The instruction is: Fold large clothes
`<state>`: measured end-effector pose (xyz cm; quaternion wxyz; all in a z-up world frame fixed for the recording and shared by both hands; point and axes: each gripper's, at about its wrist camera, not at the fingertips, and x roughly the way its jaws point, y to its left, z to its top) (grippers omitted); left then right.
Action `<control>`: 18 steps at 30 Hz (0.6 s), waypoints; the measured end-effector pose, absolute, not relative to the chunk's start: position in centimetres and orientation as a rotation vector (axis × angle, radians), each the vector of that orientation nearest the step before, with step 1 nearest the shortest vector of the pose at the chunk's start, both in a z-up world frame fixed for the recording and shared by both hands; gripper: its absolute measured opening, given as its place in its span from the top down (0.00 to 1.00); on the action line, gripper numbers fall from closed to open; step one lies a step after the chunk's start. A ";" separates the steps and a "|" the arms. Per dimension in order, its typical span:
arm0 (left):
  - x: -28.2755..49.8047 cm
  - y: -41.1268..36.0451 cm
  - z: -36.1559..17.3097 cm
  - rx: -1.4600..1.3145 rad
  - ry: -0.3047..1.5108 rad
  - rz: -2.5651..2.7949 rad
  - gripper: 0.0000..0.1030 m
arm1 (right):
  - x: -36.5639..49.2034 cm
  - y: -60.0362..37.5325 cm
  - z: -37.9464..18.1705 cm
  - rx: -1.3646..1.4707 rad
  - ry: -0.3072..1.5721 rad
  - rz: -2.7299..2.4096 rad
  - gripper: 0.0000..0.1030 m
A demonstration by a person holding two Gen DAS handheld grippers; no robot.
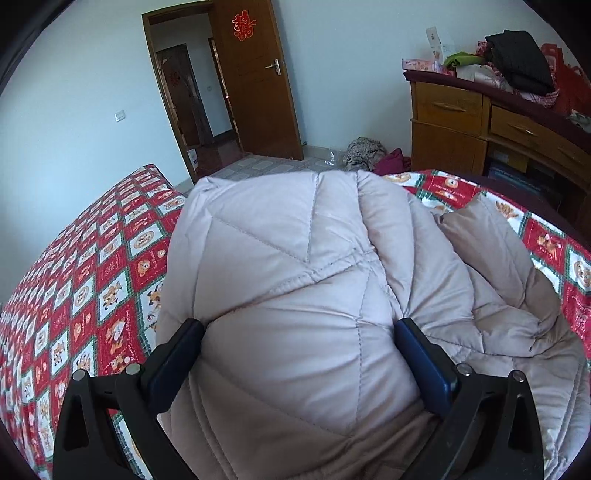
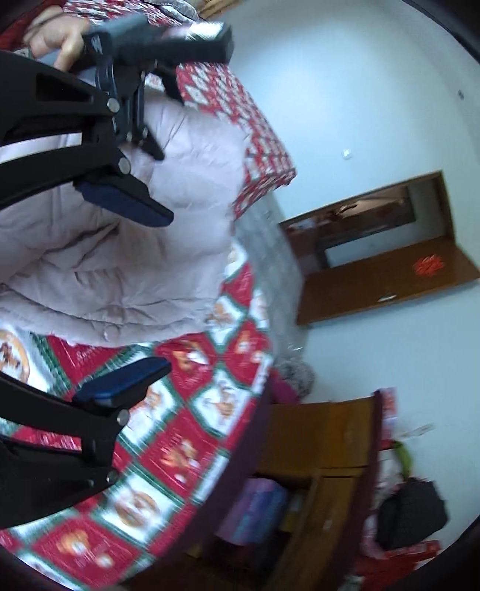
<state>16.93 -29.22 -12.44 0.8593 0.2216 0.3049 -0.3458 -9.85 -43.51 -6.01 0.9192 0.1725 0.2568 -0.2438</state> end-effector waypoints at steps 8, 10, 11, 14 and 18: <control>16.2 -29.8 -11.8 0.495 0.614 -0.682 0.01 | 0.8 -45.5 -8.2 0.380 0.752 -0.410 0.66; 16.3 -30.0 -12.0 0.489 0.620 -0.688 0.01 | 1.8 -46.4 -11.5 0.418 0.827 -0.458 0.67; 16.4 -30.1 -12.0 0.484 0.631 -0.696 0.01 | 1.5 -46.7 -12.3 0.444 0.824 -0.462 0.64; 15.9 -30.2 -11.9 0.512 0.628 -0.686 0.01 | -0.7 -47.7 -12.8 0.554 0.782 -0.472 0.47; 14.5 -29.0 -10.6 0.489 0.621 -0.673 0.01 | -5.5 -46.0 -9.6 0.537 0.672 -0.504 0.43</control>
